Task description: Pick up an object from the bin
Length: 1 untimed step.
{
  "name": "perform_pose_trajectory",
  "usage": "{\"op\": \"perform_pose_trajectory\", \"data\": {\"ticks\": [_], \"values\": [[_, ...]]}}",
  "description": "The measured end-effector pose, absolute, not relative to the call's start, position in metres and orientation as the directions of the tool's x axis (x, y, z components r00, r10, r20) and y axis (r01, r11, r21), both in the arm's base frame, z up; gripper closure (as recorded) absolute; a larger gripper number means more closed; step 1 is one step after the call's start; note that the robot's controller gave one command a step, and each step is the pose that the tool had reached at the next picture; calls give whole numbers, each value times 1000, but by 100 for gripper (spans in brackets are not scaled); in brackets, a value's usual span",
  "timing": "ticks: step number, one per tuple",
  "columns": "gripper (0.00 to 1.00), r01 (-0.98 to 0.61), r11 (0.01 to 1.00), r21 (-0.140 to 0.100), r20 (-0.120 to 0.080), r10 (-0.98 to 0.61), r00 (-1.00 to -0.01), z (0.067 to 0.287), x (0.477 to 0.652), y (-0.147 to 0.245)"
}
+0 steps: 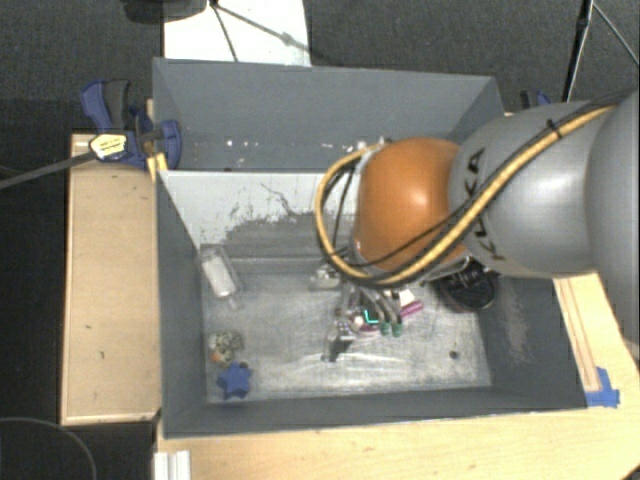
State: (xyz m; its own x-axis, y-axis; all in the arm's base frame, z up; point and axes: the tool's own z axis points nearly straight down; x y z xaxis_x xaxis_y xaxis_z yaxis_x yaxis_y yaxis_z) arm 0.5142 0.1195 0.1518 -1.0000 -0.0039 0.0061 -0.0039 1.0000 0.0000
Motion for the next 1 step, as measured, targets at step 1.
{"op": "perform_pose_trajectory", "data": {"ticks": [1], "values": [[0,-203,979,2,-8,-203,-979,72,493,52]]}}
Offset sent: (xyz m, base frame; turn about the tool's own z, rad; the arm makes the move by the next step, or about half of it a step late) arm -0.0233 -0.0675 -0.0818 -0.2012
